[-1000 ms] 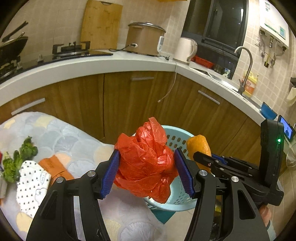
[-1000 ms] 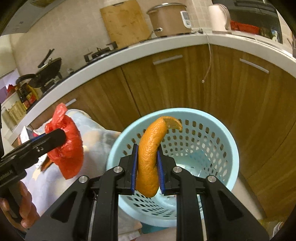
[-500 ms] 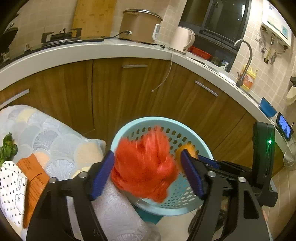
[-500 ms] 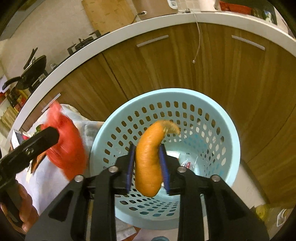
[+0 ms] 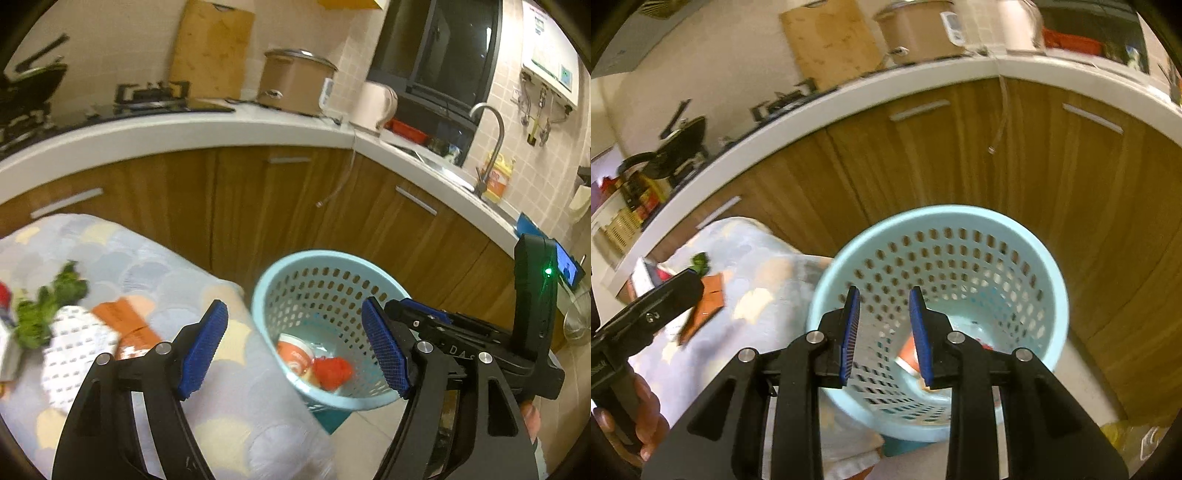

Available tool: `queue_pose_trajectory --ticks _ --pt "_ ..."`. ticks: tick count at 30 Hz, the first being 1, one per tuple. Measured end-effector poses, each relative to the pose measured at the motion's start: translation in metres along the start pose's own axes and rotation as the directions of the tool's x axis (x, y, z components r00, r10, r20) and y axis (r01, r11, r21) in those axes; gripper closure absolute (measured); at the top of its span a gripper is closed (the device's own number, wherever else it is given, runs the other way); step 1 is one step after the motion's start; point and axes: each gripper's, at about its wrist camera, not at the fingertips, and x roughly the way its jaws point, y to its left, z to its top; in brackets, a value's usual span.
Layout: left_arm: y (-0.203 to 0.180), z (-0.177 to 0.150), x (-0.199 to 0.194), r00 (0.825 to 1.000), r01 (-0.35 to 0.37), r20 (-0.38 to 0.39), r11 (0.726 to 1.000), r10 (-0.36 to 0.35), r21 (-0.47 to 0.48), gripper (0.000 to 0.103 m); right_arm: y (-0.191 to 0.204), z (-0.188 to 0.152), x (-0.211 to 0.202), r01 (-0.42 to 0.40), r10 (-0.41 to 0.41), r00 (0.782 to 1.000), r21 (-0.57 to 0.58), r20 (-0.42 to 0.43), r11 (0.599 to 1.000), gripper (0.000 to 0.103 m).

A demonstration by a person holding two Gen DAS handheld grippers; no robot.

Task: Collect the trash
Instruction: 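Carry bag and peel over the blue basket and open both tools to drop them, then grasp the orange snack bag with the left tool while the right tool grasps the white milk carton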

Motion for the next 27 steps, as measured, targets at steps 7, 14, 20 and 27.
queue_pose_trajectory --ticks 7,14,20,27 --pt "0.033 -0.005 -0.059 0.991 -0.098 0.086 0.993 0.104 -0.067 0.030 0.057 0.004 -0.008 -0.093 0.095 0.995 -0.100 0.013 0.991 0.078" --pt "0.090 -0.010 -0.118 0.952 -0.241 0.148 0.956 0.266 -0.166 0.030 0.122 0.001 0.000 -0.196 0.196 0.980 -0.190 -0.022 0.962 0.078" --pt "0.144 -0.024 -0.157 0.884 -0.408 0.141 0.883 0.446 -0.233 0.030 0.181 -0.005 0.014 -0.265 0.253 0.964 -0.275 -0.081 0.924 0.078" --pt "0.209 -0.035 -0.173 0.829 -0.510 0.072 0.803 0.555 -0.309 0.030 0.233 -0.013 0.030 -0.333 0.298 0.942 -0.333 -0.153 0.882 0.078"
